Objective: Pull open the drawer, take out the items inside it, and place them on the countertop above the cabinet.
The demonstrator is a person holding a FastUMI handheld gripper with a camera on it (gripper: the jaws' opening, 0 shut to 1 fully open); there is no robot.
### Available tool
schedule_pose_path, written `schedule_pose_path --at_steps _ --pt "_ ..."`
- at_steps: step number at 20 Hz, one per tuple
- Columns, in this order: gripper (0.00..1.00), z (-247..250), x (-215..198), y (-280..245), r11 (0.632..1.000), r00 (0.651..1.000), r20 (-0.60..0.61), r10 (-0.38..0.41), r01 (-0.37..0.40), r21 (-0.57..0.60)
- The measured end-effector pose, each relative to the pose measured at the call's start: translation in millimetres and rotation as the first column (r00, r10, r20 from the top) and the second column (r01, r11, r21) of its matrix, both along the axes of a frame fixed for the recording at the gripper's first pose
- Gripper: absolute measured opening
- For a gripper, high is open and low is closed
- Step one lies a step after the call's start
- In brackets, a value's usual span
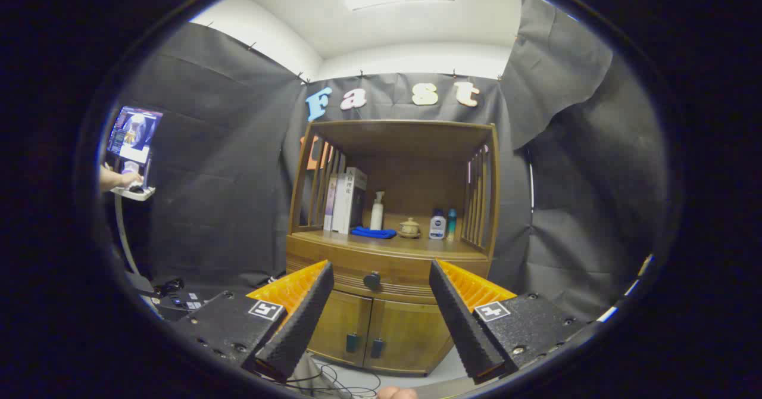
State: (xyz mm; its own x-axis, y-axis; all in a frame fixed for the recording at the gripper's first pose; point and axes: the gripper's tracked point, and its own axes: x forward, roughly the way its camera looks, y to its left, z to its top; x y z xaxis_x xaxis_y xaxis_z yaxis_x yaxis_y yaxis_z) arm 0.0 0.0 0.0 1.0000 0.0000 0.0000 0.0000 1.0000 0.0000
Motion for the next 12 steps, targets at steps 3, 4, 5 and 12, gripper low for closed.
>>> schedule_pose_path --at_steps 3,4,5,12 --pt "1.00 -2.2 -1.0 0.4 1.000 1.000 -0.004 0.001 -0.001 -0.003" --pt "1.00 -2.8 -0.4 -0.3 1.000 1.000 -0.007 -0.002 0.002 0.001" --pt "1.00 -3.8 0.5 -1.1 1.000 1.000 -0.010 -0.003 0.003 0.003" --pt "1.00 -8.0 0.8 -8.6 1.000 0.999 -0.026 -0.022 0.022 0.012"
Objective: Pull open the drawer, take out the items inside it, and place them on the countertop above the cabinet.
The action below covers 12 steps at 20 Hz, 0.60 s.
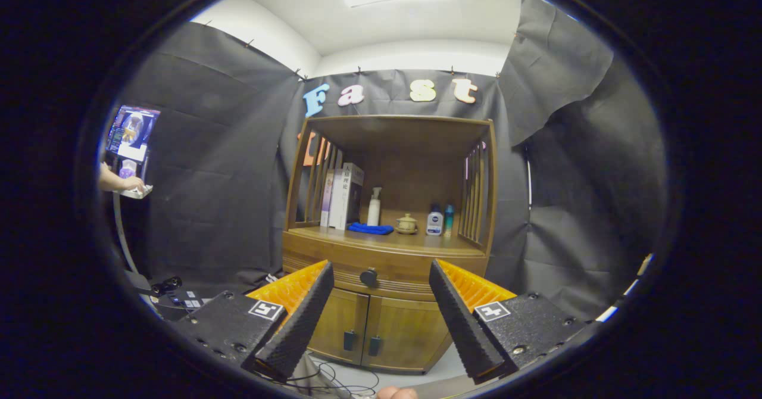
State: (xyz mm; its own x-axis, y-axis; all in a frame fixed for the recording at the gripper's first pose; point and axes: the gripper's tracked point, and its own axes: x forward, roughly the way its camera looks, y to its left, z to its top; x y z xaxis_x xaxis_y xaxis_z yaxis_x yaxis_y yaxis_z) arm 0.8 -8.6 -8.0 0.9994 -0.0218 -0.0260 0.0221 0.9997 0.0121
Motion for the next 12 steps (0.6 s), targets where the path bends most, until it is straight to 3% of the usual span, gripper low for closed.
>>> schedule_pose_path --at_steps 12 --pt "1.00 -19 3 0 1.000 0.999 -0.052 -0.003 0.004 0.005"
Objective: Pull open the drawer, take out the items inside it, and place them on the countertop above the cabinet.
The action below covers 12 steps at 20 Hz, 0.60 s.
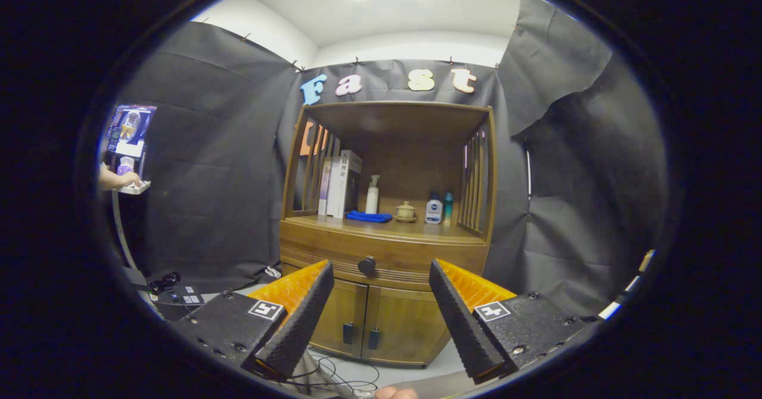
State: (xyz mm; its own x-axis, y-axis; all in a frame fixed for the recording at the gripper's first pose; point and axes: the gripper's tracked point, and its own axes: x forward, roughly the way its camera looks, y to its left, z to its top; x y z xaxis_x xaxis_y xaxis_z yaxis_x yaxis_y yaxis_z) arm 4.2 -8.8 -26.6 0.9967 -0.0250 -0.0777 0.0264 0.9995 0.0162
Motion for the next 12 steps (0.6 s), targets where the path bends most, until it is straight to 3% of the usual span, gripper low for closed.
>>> schedule_pose_path --at_steps 6,12 --pt "1.00 -10 13 -1 1.000 1.000 -0.022 -0.014 0.014 0.006" --pt "1.00 -16 55 3 1.000 0.999 -0.039 -0.004 0.004 -0.012"
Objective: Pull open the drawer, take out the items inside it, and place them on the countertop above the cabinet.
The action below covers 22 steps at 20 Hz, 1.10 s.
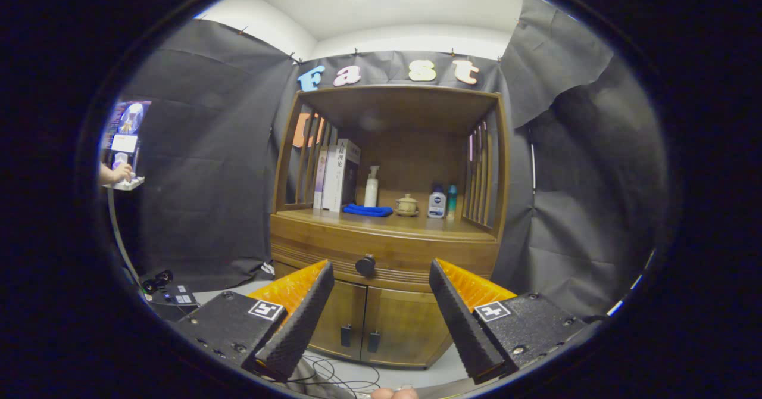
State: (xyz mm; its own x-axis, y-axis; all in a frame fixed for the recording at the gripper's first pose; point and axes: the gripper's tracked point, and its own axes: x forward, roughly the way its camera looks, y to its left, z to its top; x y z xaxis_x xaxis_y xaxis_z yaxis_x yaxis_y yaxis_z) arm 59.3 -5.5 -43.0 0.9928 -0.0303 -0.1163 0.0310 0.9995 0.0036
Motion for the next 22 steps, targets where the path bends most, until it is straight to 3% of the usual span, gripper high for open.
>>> schedule_pose_path --at_steps 5,12,19,22 --pt "1.00 -13 55 12 0.999 0.999 -0.034 0.008 -0.010 -0.049" --pt "1.00 -56 140 16 0.999 0.991 -0.130 -0.040 0.040 0.002" --pt "1.00 -103 188 20 0.998 0.970 -0.235 -0.064 0.061 -0.016" --pt "0.86 -109 196 21 0.998 0.963 -0.261 -0.068 0.070 -0.003"
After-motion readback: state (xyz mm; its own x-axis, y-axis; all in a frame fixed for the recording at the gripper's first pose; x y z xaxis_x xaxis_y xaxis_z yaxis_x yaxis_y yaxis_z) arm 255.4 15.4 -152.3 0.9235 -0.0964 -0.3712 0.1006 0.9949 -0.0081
